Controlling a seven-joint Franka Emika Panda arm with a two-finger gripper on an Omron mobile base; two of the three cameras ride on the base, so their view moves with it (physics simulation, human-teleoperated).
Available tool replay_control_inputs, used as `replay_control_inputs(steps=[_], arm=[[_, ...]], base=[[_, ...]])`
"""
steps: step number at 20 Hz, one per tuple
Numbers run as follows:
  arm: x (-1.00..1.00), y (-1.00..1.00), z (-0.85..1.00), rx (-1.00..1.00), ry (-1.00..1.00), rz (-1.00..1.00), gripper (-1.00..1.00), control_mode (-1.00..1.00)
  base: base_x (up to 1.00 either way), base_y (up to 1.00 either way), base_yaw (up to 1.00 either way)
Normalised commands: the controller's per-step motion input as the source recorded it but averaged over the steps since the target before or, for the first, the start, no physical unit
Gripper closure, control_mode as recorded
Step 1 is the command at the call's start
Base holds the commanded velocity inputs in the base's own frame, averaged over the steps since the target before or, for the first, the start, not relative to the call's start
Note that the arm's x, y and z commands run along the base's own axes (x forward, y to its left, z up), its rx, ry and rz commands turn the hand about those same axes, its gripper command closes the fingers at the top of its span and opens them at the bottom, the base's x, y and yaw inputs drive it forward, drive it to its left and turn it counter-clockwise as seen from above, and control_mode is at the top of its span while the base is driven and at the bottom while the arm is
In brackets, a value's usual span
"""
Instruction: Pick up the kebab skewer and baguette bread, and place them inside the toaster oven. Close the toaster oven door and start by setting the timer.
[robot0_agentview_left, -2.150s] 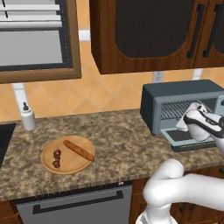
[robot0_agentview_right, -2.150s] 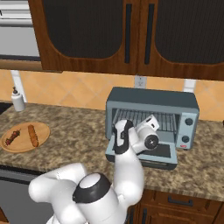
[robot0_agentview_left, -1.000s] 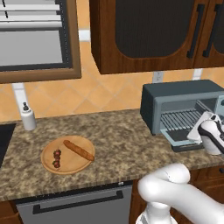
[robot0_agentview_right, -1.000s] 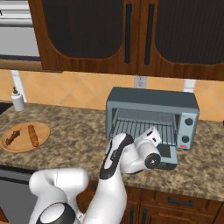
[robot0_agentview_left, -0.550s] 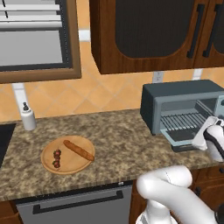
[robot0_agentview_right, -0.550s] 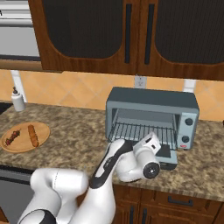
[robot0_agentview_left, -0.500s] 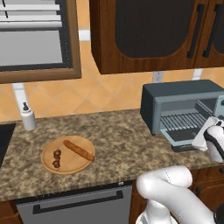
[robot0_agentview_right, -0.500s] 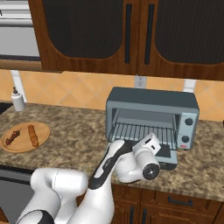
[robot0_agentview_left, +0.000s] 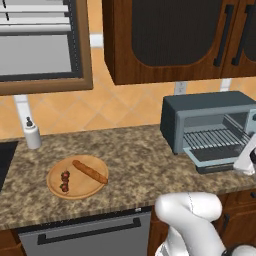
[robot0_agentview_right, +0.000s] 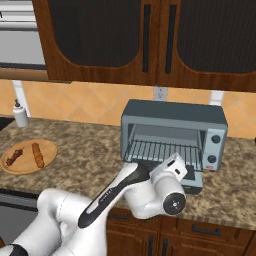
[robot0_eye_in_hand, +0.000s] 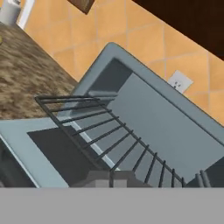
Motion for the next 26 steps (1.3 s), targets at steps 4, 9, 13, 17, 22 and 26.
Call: replay_control_inputs(steps=[4,9,13,17,22,26], arm=[[-0.63,0.54,0.88,0.01,0.26,-0.03,-1.0,-1.0],[-0.62,0.79,0.59,0.07,0.27,-0.15,-1.0,-1.0],[-0.67,0.97,0.48,0.1,0.24,-0.2,-1.0,-1.0],[-0.56,1.0,0.35,0.13,0.19,-0.33,-1.0,-1.0],[-0.28,1.0,0.41,0.17,0.18,-0.17,-1.0,-1.0],[0.17,1.0,0.1,0.07,0.24,-0.01,-1.0,-1.0]], base=[[0.0,0.0,0.0],[0.0,0.0,0.0],[0.0,0.0,0.0],[0.0,0.0,0.0],[0.0,0.0,0.0],[0.0,0.0,0.0]])
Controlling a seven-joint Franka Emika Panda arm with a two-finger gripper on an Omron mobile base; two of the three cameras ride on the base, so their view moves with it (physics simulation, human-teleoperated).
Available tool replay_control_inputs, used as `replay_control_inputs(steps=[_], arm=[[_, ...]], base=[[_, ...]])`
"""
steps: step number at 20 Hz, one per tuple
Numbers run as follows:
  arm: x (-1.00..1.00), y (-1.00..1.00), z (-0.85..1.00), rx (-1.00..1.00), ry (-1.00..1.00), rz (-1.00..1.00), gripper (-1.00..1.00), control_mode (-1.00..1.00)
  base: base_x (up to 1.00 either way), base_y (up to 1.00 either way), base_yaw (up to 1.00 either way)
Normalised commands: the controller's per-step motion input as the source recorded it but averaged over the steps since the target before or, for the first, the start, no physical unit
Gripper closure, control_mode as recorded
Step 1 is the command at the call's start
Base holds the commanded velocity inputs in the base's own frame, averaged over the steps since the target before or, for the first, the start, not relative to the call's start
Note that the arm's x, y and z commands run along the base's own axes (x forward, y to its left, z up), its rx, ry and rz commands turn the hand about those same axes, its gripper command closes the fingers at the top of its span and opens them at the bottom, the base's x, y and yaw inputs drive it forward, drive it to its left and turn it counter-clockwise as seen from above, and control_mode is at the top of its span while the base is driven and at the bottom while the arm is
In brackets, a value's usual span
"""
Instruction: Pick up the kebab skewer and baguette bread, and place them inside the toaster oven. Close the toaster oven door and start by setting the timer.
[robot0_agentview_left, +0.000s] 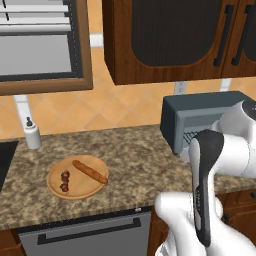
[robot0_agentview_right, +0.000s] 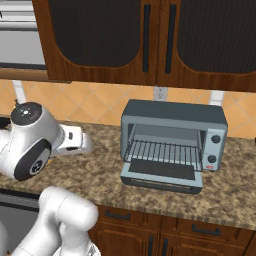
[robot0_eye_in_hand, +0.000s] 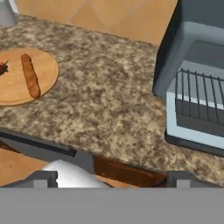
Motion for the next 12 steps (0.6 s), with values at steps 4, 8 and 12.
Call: replay_control_inputs(steps=[4,8,12], arm=[[0.21,1.0,-0.23,-0.02,0.08,0.16,-1.0,-1.0],[0.41,1.0,-0.31,-0.01,0.16,0.11,-1.0,-1.0],[0.1,1.0,-0.4,-0.03,0.06,0.24,-1.0,-1.0]], base=[[0.0,0.0,0.0],[0.0,0.0,0.0],[0.0,0.0,0.0]])
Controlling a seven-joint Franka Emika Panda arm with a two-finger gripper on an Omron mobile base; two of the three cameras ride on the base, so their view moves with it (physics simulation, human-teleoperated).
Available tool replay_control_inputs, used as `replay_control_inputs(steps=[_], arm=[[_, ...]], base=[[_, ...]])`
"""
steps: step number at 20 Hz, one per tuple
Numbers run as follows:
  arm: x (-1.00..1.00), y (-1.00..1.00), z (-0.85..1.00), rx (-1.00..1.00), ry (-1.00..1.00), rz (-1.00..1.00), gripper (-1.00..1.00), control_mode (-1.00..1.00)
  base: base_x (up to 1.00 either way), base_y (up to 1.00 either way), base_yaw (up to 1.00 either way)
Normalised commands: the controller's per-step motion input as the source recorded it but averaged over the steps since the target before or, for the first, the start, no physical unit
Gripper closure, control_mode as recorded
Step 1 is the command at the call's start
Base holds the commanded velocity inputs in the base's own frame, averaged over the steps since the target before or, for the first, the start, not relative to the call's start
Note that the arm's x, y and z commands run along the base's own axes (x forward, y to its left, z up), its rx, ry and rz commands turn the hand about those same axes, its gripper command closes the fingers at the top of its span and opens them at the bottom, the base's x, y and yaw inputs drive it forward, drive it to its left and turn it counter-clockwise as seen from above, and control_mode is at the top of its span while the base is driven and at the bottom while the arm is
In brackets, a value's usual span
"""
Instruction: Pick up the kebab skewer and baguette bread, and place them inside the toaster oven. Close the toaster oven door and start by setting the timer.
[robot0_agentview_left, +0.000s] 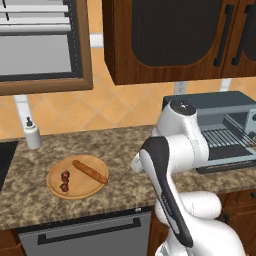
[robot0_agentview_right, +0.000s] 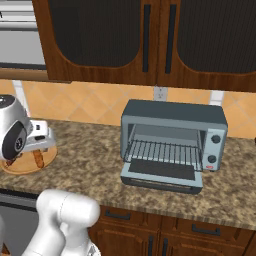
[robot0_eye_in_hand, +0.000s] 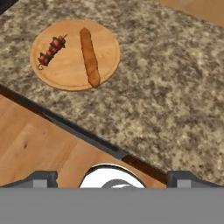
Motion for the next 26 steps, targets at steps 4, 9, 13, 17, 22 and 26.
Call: replay_control_inputs(steps=[4,9,13,17,22,26], arm=[[0.45,0.93,-0.34,-0.01,0.21,0.17,-1.0,-1.0],[0.5,0.61,-0.68,-0.02,0.16,0.18,-1.0,-1.0],[0.64,0.22,-0.77,-0.01,0.11,0.13,-1.0,-1.0],[0.79,0.01,-0.51,-0.05,0.15,0.04,-1.0,-1.0],[0.52,0.36,-0.43,-0.09,0.08,0.0,-1.0,-1.0],[0.46,0.29,-0.2,-0.07,0.04,0.0,-1.0,-1.0]], base=[[0.0,0.0,0.0],[0.0,0.0,0.0],[0.0,0.0,0.0],[0.0,0.0,0.0],[0.0,0.0,0.0],[0.0,0.0,0.0]])
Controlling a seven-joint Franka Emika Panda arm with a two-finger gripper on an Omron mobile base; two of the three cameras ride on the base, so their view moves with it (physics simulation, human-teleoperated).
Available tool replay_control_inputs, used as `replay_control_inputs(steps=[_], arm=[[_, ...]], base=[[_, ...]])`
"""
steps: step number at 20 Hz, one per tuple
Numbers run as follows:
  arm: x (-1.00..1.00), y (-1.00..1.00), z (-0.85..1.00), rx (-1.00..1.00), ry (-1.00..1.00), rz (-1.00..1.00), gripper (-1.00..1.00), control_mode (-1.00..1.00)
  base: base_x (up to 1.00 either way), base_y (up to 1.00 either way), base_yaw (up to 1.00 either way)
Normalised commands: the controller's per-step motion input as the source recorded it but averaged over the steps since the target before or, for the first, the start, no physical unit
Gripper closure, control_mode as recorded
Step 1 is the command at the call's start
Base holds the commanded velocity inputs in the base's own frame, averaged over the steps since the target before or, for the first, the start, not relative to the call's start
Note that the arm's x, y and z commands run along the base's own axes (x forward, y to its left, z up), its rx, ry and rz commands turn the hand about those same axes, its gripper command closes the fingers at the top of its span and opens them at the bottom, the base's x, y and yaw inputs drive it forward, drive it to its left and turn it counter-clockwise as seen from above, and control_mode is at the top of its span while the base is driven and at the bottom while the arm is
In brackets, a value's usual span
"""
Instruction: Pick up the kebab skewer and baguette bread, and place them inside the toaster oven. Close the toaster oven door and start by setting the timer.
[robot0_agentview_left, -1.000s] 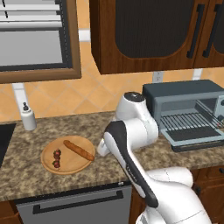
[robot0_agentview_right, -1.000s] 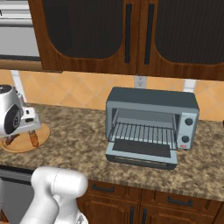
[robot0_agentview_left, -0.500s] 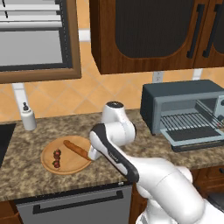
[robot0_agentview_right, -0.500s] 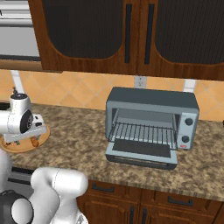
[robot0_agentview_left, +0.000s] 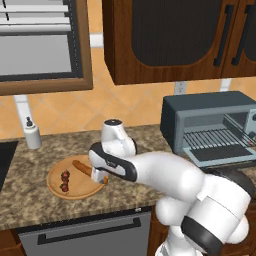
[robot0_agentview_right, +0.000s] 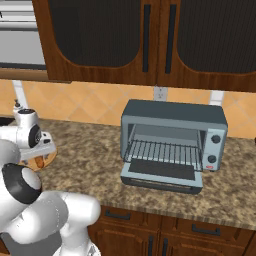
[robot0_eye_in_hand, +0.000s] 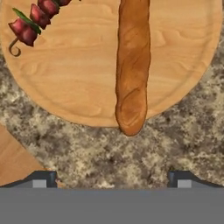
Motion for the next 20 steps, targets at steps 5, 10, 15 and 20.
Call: replay_control_inputs(steps=[5,10,15,20], arm=[[0.31,0.24,-0.27,-0.06,0.05,0.0,-1.0,-1.0],[0.24,0.18,-0.27,-0.02,0.0,0.0,-1.0,-1.0],[0.12,0.01,-0.3,-0.01,0.01,0.0,-1.0,-1.0],[-0.01,0.0,-0.18,-0.02,0.0,0.0,-1.0,-1.0]], base=[[0.0,0.0,0.0],[0.0,0.0,0.0],[0.0,0.0,0.0],[0.0,0.0,0.0]])
